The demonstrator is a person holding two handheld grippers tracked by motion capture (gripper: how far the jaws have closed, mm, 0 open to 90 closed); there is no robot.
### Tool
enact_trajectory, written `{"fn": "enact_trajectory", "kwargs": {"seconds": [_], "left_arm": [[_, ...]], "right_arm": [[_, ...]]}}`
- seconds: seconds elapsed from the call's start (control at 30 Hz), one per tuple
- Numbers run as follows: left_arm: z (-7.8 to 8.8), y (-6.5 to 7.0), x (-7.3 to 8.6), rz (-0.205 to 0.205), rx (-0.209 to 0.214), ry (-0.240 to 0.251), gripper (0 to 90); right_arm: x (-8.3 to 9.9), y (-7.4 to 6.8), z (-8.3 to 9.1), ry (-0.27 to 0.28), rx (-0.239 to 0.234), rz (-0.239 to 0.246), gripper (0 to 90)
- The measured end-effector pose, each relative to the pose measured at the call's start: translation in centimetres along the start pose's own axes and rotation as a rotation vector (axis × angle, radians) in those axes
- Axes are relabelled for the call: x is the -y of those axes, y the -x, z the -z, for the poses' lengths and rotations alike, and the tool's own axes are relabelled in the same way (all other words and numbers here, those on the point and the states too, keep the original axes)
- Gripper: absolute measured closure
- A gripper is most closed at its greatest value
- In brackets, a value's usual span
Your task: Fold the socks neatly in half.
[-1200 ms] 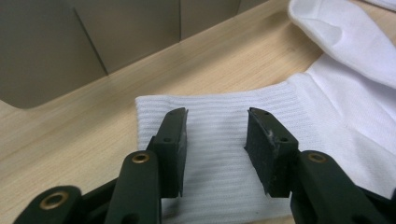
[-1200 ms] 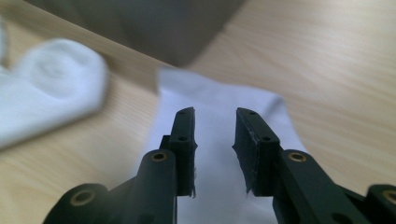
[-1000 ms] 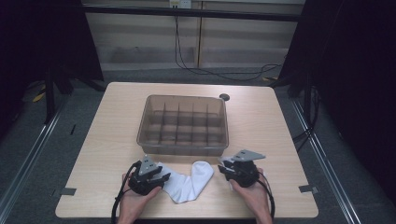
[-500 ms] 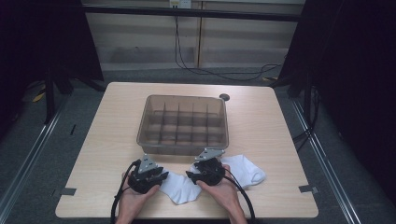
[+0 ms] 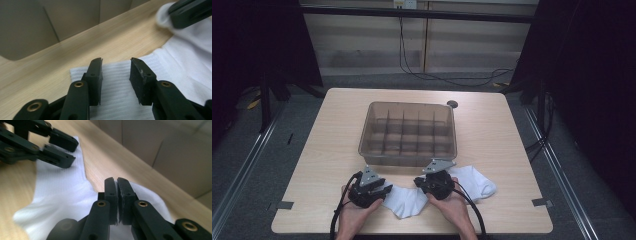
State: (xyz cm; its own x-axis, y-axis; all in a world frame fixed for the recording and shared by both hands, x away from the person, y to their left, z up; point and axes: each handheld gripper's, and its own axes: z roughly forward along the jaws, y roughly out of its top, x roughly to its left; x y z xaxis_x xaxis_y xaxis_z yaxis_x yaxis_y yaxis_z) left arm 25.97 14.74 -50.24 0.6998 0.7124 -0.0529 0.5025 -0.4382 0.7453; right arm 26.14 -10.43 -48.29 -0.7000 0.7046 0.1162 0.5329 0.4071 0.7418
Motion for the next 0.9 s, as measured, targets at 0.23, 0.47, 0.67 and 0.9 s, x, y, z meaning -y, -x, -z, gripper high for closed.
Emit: {"fn": "enact_trajectory", "kwargs": {"seconds": [0.23, 0.47, 0.67, 0.9], "left_arm": [[0.2, -0.3, 0.2, 0.02, -0.025, 0.007, 62.4], [0.8, -1.1, 0.7, 0.084, -0.063, 0.021, 60.9], [0.9, -1.3, 0.9, 0.087, -0.056, 0.026, 60.0], [0.8, -1.2, 0.8, 0.081, -0.057, 0.023, 59.5]], "right_arm": [[0.4, 0.7, 3.6, 0.075, 0.004, -0.019, 87.8], [2.5, 1.6, 5.1, 0.08, 0.024, -0.045, 87.8], [4.4, 2.4, 5.2, 0.035, 0.084, -0.078, 84.0], [4.0, 3.4, 7.2, 0.087, 0.14, -0.105, 74.9]]}}
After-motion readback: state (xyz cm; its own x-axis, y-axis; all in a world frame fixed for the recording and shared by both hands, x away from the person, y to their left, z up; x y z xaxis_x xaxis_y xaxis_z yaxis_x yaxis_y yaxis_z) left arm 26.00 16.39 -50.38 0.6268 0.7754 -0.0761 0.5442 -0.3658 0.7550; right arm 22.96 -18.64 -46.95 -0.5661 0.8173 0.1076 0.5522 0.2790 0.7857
